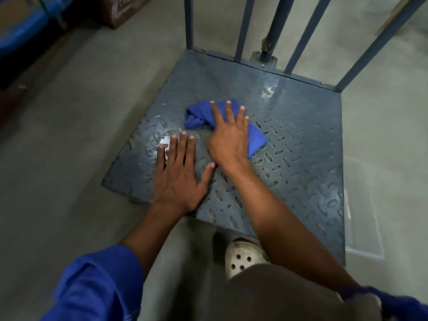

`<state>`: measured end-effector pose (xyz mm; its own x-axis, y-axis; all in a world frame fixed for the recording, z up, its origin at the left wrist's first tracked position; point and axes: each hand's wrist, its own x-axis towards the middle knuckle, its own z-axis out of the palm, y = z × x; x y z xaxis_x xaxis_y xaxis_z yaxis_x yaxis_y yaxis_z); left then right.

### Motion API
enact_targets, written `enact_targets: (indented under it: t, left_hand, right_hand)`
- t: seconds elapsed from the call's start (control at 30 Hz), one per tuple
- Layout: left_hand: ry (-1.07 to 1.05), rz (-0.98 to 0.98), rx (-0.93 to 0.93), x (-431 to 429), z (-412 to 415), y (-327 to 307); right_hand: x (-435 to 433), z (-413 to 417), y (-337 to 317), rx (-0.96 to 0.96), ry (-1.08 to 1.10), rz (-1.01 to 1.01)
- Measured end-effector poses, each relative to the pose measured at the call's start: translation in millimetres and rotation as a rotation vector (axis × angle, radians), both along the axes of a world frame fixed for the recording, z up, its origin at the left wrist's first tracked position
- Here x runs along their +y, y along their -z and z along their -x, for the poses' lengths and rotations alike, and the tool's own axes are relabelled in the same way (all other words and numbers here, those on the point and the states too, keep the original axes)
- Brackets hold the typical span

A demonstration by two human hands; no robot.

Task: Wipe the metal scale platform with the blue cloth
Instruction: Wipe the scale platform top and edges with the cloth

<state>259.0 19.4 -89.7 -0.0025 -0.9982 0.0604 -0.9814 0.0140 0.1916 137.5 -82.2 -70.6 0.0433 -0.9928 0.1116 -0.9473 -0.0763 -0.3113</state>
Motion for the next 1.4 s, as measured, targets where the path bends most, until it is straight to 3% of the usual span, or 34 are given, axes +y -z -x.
enact_targets:
  t: [0.1, 0.2, 0.33, 0.5, 0.7, 0.83, 0.93, 1.03, 1.13, 1.3, 1.4]
  left_hand:
    - [0.003, 0.001, -0.002, 2, -5, -1]
    - [-0.011, 0.002, 0.019, 2, -17, 2]
    - [-0.044, 0.016, 0.021, 7, -28, 1]
    - [-0.104, 0.015, 0.025, 13, -38, 0]
    - [-0.113, 0.050, -0.002, 14, -48, 1]
    - [-0.080, -0.028, -0.011, 14, -50, -4]
    - [-0.056, -0.065, -0.029, 14, -51, -4]
    - [-0.050, 0.014, -0.011, 14, -49, 1]
    - [0.025, 0.024, 0.000, 10, -37, 4]
    - [0.149, -0.010, 0.036, 9, 20, -2]
    - [0.209, -0.021, -0.020, 16, 43, -4]
  right_hand:
    - [-14, -9, -17, -0.097, -0.132, -0.010]
    - [-11, 29, -23, -0.271, -0.014, 0.016]
    - [17, 51, 5, -0.050, 0.025, -0.041]
    - [-7, -11, 12, -0.055, -0.067, 0.074]
    - [-37, -90, -1, -0.197, -0.201, -0.026]
    - [-41, -142, -21, -0.289, -0.425, -0.130]
    - [-12, -135, -36, -0.395, -0.538, -0.078]
    - [23, -63, -42, -0.451, -0.428, 0.056]
    - [63, 36, -35, -0.350, -0.180, 0.127]
    - [99, 169, -22, -0.146, 0.381, 0.099]
    - [92, 189, -7, -0.048, 0.570, 0.014]
